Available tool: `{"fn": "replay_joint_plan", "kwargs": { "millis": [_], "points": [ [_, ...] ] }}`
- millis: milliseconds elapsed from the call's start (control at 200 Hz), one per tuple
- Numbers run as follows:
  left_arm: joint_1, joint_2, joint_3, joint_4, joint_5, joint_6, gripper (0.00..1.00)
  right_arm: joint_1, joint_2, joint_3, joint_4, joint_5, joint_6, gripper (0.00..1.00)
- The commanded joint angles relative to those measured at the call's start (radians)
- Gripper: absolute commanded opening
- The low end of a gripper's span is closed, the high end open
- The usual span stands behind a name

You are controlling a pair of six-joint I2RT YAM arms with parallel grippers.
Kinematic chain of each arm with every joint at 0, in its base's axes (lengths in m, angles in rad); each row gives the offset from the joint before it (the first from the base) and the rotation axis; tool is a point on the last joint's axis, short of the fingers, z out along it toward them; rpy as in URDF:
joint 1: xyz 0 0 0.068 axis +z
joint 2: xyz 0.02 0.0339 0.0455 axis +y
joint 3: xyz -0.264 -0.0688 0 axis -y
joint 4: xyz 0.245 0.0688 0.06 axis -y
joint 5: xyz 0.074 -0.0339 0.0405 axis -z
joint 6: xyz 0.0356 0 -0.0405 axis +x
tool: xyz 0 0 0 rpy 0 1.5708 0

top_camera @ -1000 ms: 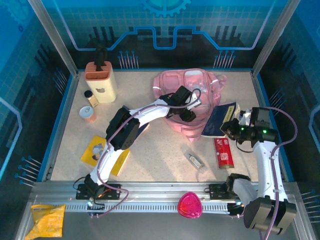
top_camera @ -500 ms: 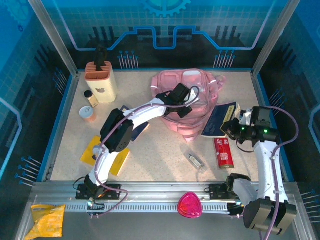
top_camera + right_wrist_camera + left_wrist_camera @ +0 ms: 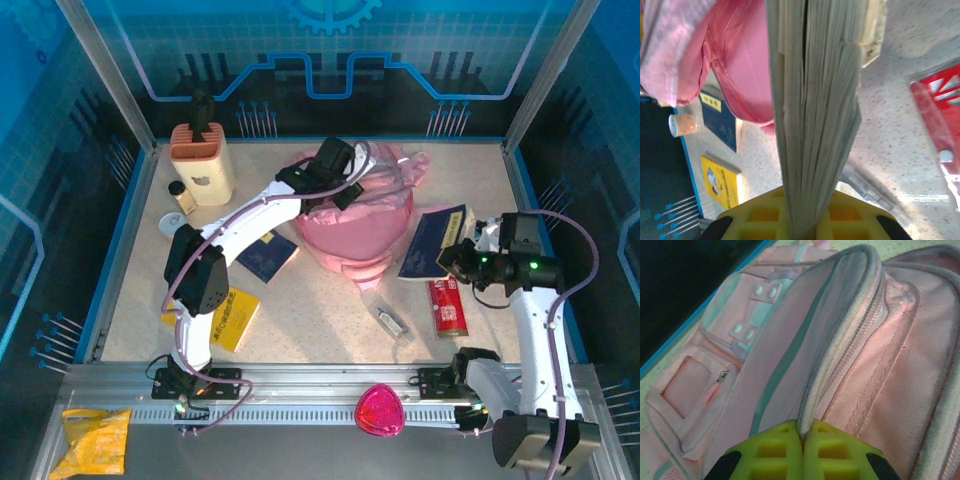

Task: Pack the student bag

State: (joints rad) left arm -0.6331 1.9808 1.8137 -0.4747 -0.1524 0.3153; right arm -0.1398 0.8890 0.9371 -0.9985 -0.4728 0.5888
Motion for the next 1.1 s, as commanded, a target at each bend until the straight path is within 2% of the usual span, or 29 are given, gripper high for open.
{"fn": "replay_joint_plan", "kwargs": {
  "millis": [0,145,270,340,450,620,750,850,1096],
  "points": [
    [0.017,-0.045,0.080,0.001,-0.006,0.008,0.00,0.090,0.007,-0.051,0.100,-0.082,0.073,0.00],
    [0.032,-0.040,0.136,-0.010,0.054,-0.002,0.00,0.260,0.026,-0.132,0.341,-0.057,0.210,0.00],
    [0.038,-0.043,0.164,-0.023,0.084,-0.003,0.00,0.362,0.103,-0.187,0.602,-0.044,0.314,0.00],
    [0.039,-0.044,0.173,-0.022,0.098,0.008,0.00,0.400,0.170,-0.172,0.682,-0.022,0.322,0.00],
    [0.041,-0.051,0.184,-0.024,0.100,0.020,0.00,0.422,0.270,-0.136,0.758,0.011,0.307,0.00],
    [0.053,-0.060,0.195,-0.021,0.141,0.021,0.00,0.432,0.414,-0.144,0.993,0.040,0.323,0.00],
    [0.062,-0.053,0.215,-0.027,0.168,0.016,0.00,0.441,0.527,-0.090,1.054,0.059,0.304,0.00],
    [0.061,-0.045,0.215,-0.028,0.189,0.019,0.00,0.449,0.611,-0.090,1.198,0.064,0.329,0.00],
    [0.062,-0.042,0.212,-0.016,0.201,0.019,0.00,0.468,0.813,0.035,1.302,0.073,0.319,0.02]
  ]
}}
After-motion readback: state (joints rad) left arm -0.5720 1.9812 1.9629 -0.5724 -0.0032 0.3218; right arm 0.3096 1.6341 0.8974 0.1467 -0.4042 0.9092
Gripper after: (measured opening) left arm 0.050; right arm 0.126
